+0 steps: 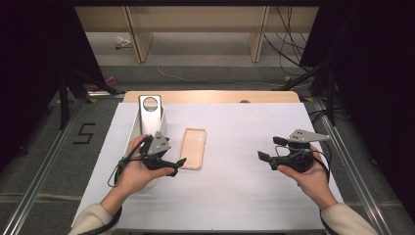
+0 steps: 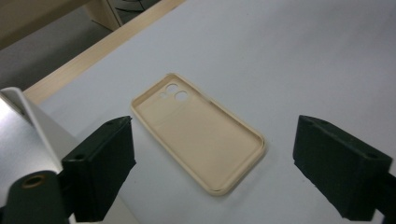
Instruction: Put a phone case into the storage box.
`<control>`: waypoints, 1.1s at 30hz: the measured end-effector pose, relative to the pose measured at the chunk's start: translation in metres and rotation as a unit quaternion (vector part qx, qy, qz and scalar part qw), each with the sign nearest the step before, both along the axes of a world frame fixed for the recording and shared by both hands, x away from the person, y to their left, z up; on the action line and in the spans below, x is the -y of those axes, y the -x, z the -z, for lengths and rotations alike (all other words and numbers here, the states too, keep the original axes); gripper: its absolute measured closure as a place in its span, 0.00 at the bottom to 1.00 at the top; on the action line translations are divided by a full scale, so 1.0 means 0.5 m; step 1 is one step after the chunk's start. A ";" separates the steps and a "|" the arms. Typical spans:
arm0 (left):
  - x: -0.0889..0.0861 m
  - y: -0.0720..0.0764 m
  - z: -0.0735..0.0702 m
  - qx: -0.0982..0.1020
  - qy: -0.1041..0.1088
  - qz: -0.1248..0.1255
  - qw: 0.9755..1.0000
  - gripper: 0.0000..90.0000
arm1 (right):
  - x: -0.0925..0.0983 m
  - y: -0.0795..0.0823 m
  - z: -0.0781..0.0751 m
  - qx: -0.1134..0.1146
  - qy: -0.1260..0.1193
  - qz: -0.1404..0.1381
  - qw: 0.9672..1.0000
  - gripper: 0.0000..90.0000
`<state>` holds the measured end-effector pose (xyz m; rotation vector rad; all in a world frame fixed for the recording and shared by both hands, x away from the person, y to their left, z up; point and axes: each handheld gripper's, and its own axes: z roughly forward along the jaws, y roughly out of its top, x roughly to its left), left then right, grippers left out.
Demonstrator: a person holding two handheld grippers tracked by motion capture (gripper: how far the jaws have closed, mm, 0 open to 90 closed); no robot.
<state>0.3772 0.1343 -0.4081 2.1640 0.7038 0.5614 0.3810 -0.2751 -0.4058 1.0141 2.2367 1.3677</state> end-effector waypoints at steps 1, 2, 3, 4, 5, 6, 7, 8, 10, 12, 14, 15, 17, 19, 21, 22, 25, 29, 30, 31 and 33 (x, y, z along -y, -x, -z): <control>0.008 -0.005 -0.001 -0.001 -0.016 0.013 1.000 0.16 | 0.000 0.000 0.000 0.000 -0.001 0.000 1.000 0.18; 0.017 -0.010 -0.002 -0.003 -0.027 0.025 0.999 0.17 | 0.000 0.000 0.000 0.000 0.000 0.000 1.000 0.18; 0.025 -0.015 -0.003 -0.006 -0.043 0.037 0.998 0.17 | 0.001 0.000 0.000 -0.001 0.000 0.000 1.000 0.18; 0.032 -0.020 -0.003 -0.011 -0.058 0.048 0.997 0.17 | 0.001 0.000 0.000 -0.001 -0.001 0.001 1.000 0.18; 0.039 -0.026 -0.002 -0.014 -0.077 0.059 0.995 0.17 | 0.001 0.000 0.000 -0.001 -0.001 0.000 1.000 0.18; 0.046 -0.031 -0.002 -0.016 -0.095 0.067 0.993 0.17 | 0.002 0.000 0.000 -0.001 -0.001 0.000 1.000 0.18; 0.053 -0.035 0.000 -0.014 -0.109 0.073 0.991 0.17 | 0.002 0.000 0.000 -0.001 -0.001 0.001 1.000 0.18; 0.060 -0.039 0.002 -0.015 -0.120 0.079 0.990 0.17 | 0.002 0.000 0.000 -0.001 -0.002 0.001 1.000 0.18; 0.070 -0.046 0.006 -0.016 -0.140 0.089 0.986 0.17 | 0.002 0.000 0.000 0.000 -0.002 0.000 1.000 0.18; 0.077 -0.051 0.009 -0.016 -0.155 0.097 0.983 0.17 | 0.002 0.000 0.000 -0.001 -0.001 0.000 1.000 0.18; 0.083 -0.054 0.013 -0.020 -0.170 0.107 0.979 0.17 | 0.002 0.000 0.000 -0.001 -0.001 0.000 1.000 0.18; 0.086 -0.055 0.014 -0.023 -0.176 0.113 0.978 0.17 | 0.003 0.000 0.000 -0.001 -0.001 0.000 1.000 0.18; 0.090 -0.056 0.019 -0.028 -0.186 0.126 0.974 0.17 | 0.003 0.001 0.000 -0.001 -0.001 0.001 1.000 0.18; 0.094 -0.057 0.025 -0.035 -0.198 0.140 0.970 0.18 | 0.002 0.001 0.000 -0.001 -0.001 0.001 1.000 0.18; 0.097 -0.060 0.030 -0.039 -0.209 0.150 0.966 0.18 | 0.002 0.001 0.000 -0.001 -0.001 0.000 1.000 0.18; 0.099 -0.061 0.033 -0.041 -0.215 0.155 0.963 0.19 | 0.002 0.001 0.000 -0.001 -0.001 0.000 1.000 0.18; 0.106 -0.063 0.042 -0.043 -0.228 0.166 0.958 0.19 | 0.002 0.001 0.000 -0.001 -0.001 0.000 1.000 0.18; 0.115 -0.068 0.053 -0.039 -0.260 0.178 0.948 0.20 | 0.002 0.001 0.001 -0.002 -0.001 0.000 1.000 0.18; 0.118 -0.069 0.054 -0.042 -0.265 0.179 0.947 0.21 | 0.001 0.001 0.001 -0.001 0.000 -0.001 1.000 0.18; 0.121 -0.069 0.053 -0.044 -0.267 0.181 0.945 0.21 | 0.001 0.001 0.001 -0.001 0.000 -0.001 1.000 0.18; 0.127 -0.069 0.048 -0.044 -0.265 0.188 0.945 0.21 | 0.001 0.000 0.001 -0.002 0.000 -0.001 1.000 0.18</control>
